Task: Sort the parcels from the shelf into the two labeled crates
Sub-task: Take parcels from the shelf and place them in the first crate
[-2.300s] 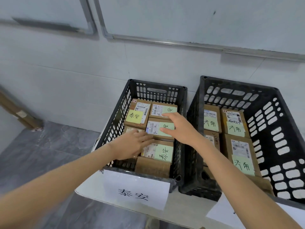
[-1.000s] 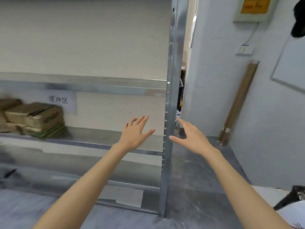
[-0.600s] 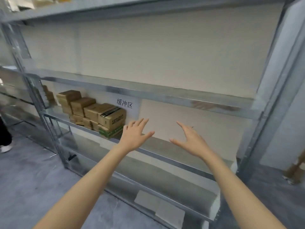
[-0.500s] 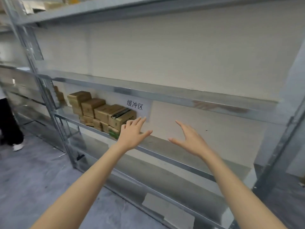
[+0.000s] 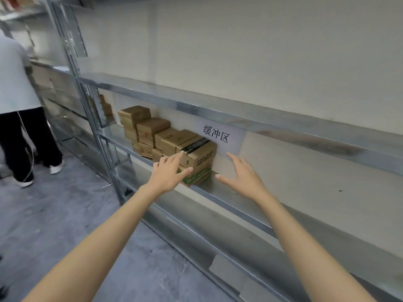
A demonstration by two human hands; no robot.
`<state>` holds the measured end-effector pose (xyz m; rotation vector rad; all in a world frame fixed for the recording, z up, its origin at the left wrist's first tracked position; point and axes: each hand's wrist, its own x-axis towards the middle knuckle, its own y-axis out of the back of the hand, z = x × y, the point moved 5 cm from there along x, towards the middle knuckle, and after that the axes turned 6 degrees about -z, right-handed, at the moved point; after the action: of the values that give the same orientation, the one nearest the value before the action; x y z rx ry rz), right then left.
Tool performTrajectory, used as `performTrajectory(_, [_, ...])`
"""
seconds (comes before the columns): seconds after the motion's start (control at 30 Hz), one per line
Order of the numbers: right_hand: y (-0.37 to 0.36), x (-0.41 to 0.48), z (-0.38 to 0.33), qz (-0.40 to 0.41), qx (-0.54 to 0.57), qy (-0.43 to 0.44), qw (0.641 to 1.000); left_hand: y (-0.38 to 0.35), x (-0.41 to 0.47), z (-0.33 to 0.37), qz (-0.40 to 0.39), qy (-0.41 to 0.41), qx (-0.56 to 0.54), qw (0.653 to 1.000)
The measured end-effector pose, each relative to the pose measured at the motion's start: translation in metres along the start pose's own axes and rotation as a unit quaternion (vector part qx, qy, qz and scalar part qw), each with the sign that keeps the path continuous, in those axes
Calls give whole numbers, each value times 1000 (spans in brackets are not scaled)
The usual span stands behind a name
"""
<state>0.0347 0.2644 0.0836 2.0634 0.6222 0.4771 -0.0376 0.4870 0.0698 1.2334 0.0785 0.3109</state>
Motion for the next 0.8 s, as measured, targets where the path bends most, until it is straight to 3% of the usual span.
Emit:
performTrajectory(0.33, [-60, 133, 8, -39, -1, -39, 998, -18, 105, -63, -12, -3, 43, 999])
performTrajectory(0.63, [-126, 224, 29, -153, -18, -90, 984, -49, 209, -91, -84, -38, 70, 993])
performTrajectory(0.8, [-140, 253, 42, -152, 23, -118, 981, -60, 243, -102, -108, -61, 81, 989])
